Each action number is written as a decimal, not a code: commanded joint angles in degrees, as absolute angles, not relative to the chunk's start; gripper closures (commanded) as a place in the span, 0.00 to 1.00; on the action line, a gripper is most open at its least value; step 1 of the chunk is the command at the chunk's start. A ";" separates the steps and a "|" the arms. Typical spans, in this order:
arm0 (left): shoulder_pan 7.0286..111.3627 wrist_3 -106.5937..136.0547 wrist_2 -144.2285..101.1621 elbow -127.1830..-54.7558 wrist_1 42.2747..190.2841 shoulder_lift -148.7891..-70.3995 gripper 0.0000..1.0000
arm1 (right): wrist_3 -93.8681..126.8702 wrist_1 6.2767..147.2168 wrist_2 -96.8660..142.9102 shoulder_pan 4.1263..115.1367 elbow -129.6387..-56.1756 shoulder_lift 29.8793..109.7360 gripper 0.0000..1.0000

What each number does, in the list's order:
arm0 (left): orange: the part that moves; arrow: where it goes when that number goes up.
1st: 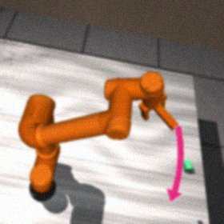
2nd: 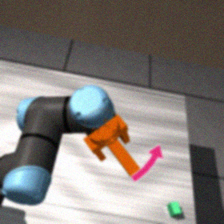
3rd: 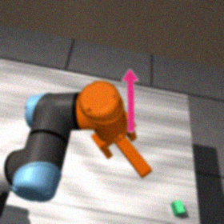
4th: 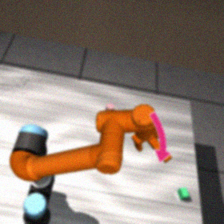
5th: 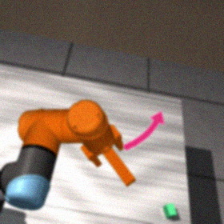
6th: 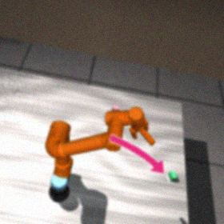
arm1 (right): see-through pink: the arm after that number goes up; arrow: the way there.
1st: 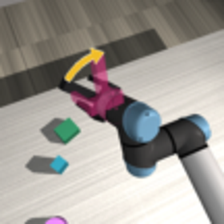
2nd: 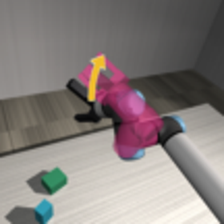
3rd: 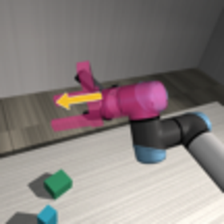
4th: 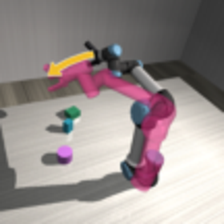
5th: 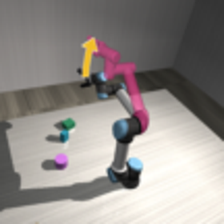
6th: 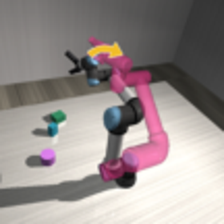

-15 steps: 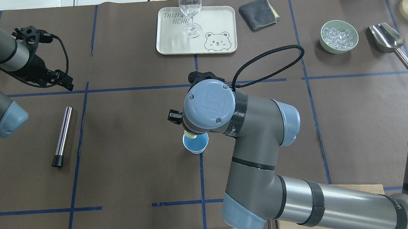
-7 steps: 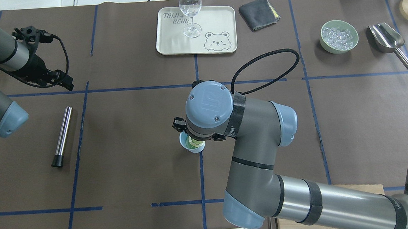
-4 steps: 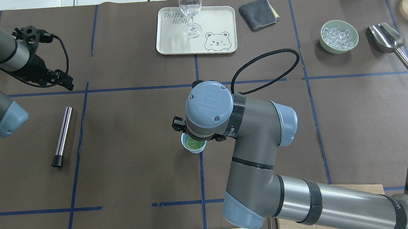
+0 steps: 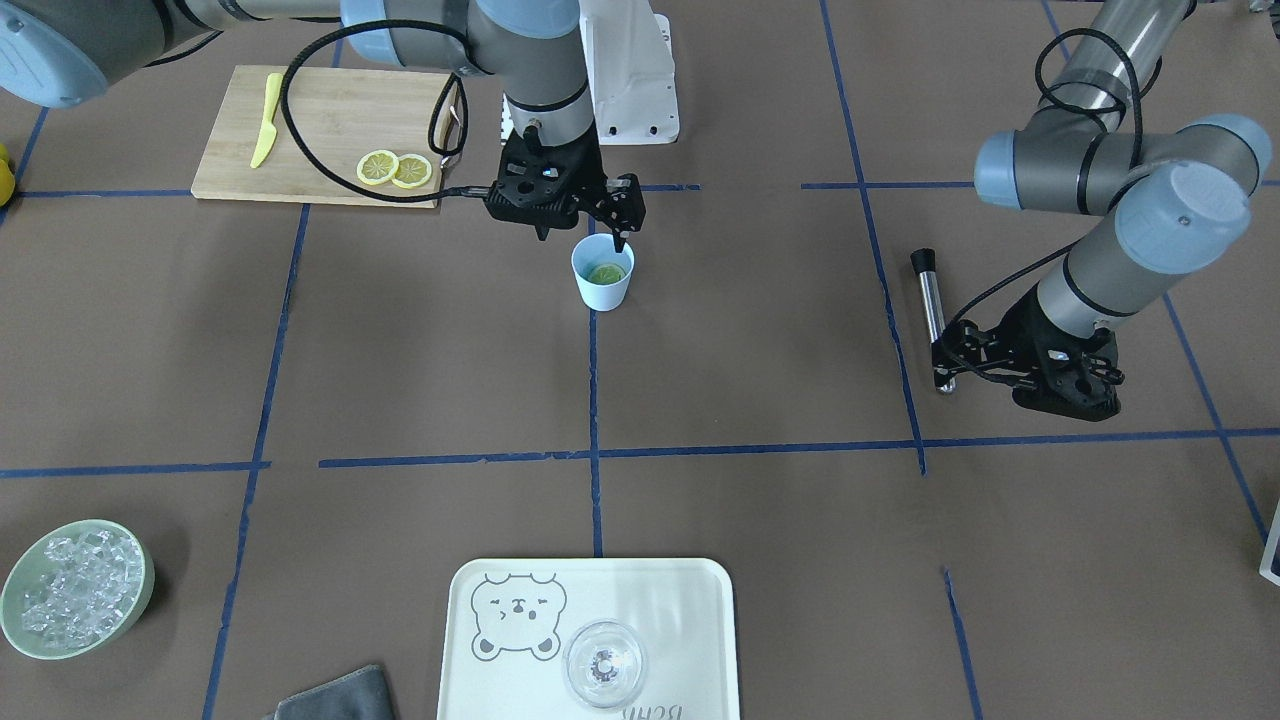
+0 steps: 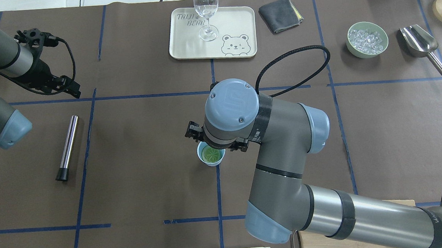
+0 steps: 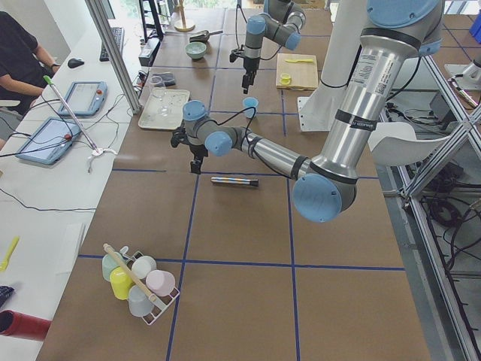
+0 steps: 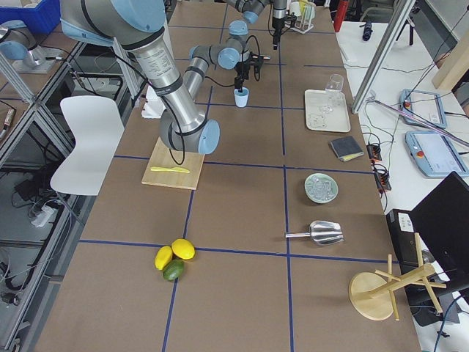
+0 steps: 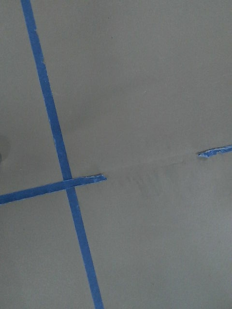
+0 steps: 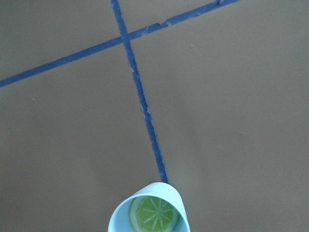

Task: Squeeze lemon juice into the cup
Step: 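Raise the right gripper from the cup while the left gripper reaches the rod, then grasp the metal rod with the left gripper while the right arm withdraws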

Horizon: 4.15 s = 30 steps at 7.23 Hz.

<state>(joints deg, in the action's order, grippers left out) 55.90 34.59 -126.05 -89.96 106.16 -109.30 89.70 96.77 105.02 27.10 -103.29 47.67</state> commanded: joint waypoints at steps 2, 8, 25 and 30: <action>55.11 34.98 -125.77 -88.15 104.34 -108.63 0.00 | 81.85 99.93 108.62 34.17 -107.67 52.38 0.00; 49.58 35.07 -125.77 -87.89 99.23 -108.72 0.00 | 63.48 99.84 117.24 48.77 -107.40 56.86 0.00; 50.44 34.55 -125.33 -92.96 93.29 -107.32 1.00 | 59.43 100.02 120.58 54.39 -107.31 58.01 0.00; 54.58 34.10 -114.64 -102.98 87.18 -111.96 1.00 | 37.06 100.81 125.85 65.36 -106.97 67.39 0.00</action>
<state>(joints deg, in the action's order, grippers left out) 53.61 34.11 -117.64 -99.58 87.08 -110.61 43.75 100.74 124.65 62.02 -107.16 64.66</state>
